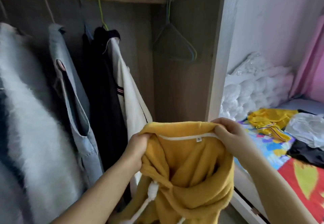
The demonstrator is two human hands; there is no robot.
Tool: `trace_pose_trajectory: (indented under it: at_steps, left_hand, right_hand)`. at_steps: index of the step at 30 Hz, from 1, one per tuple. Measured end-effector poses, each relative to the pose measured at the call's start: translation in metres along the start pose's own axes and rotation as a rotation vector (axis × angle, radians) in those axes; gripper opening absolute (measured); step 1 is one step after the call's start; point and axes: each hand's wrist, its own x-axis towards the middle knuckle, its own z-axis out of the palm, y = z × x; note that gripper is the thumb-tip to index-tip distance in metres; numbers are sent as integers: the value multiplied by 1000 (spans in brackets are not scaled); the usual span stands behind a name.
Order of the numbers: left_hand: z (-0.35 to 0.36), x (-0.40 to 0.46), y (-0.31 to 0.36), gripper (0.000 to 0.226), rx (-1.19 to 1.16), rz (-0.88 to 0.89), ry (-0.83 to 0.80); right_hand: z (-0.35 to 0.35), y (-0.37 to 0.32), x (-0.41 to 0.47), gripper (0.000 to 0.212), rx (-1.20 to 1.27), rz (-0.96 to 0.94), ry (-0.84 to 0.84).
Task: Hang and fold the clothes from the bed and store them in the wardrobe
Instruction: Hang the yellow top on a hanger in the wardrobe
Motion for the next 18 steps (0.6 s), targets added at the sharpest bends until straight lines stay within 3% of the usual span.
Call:
trace_pose_trajectory:
  at_steps: [2,5,8,11,15,18]
  left_hand:
    - [-3,8,24,27,-165,-54,-30]
    - [2,21,59,28,-162,-45,-94]
    - [4,36,70,24,-179,-8,-75]
    - [-4,49,72,27,-214,-14,-39]
    - [-15,76,86,32,-293,83,34]
    - [-22,85,89,26,-300,139,26]
  right_hand:
    - [9,-5,22,36,-134,-13,-97]
    - [25,-35,71,34,-153,-95,-174]
    - [36,-82,143,28,-244,-281,-1]
    - [57,-125,226,32,-520,-405,207]
    - [73,-142,312,54,-1078,-338,193]
    - [64,-140,351,40,-1191,-244,265]
